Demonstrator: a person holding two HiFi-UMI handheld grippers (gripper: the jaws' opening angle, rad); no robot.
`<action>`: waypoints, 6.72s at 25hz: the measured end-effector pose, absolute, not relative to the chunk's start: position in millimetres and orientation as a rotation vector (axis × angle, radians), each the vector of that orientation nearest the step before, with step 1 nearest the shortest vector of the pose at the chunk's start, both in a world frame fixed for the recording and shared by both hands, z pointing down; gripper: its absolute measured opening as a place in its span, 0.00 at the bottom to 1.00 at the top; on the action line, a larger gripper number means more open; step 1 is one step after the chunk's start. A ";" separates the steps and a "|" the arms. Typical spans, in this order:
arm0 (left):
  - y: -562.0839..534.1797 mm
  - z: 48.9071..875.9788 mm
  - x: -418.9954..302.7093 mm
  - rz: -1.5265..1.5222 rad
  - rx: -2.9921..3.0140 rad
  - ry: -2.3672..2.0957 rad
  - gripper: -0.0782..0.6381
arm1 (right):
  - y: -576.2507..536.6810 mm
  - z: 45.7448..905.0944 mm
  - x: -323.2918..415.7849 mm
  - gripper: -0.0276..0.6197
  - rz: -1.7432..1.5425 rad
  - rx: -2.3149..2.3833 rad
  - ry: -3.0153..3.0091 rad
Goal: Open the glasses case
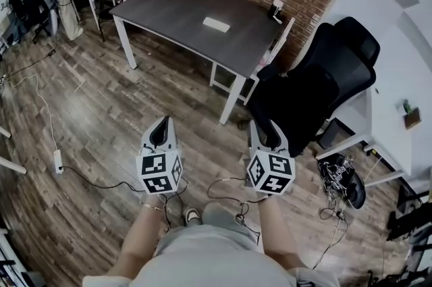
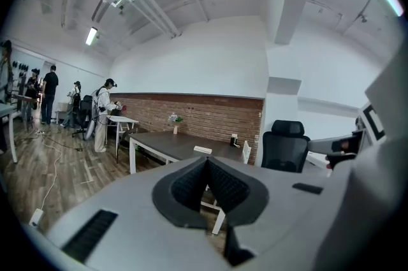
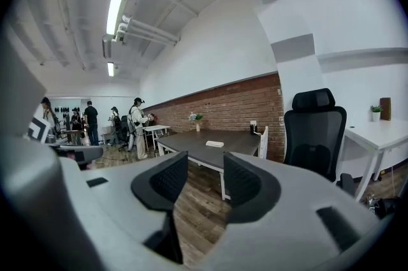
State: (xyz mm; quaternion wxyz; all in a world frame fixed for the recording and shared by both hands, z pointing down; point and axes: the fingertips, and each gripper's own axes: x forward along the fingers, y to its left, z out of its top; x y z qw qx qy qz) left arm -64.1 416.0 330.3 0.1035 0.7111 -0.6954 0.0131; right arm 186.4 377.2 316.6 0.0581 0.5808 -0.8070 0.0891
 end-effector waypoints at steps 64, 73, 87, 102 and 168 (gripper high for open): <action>-318.7 362.9 -189.5 0.138 2.281 -1.666 0.11 | -271.5 342.8 67.6 0.28 0.394 2.042 -2.164; -361.6 410.6 -179.2 0.221 2.248 -1.564 0.11 | -302.2 364.5 73.0 0.28 0.435 2.040 -2.064; -382.4 423.0 -168.6 0.275 2.231 -1.565 0.11 | -344.0 388.8 80.0 0.27 0.474 1.959 -2.088; -396.3 535.9 -149.5 0.497 2.127 -1.472 0.11 | -363.4 512.2 82.9 0.27 0.633 1.733 -2.006; -411.6 611.0 -99.6 0.865 1.998 -1.218 0.11 | -375.2 597.5 27.8 0.29 0.464 1.268 -2.052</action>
